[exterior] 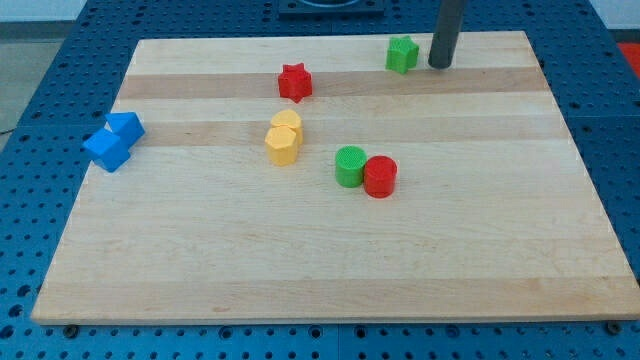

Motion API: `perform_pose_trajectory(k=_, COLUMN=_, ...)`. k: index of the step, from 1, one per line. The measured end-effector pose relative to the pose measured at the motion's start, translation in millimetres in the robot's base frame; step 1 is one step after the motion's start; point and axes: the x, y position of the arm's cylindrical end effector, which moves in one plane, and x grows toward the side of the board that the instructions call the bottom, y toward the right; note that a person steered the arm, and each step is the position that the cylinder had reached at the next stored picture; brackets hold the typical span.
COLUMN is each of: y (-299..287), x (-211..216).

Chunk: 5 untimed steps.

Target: Place the green star at the top left

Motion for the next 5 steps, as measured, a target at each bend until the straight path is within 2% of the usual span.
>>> perform_pose_trajectory(k=2, y=-174.4, x=-7.5)
perform_pose_trajectory(k=3, y=-183.9, x=-7.6)
perform_pose_trajectory(k=4, y=-121.8, x=-9.4)
perform_pose_trajectory(k=5, y=-116.5, x=-38.0)
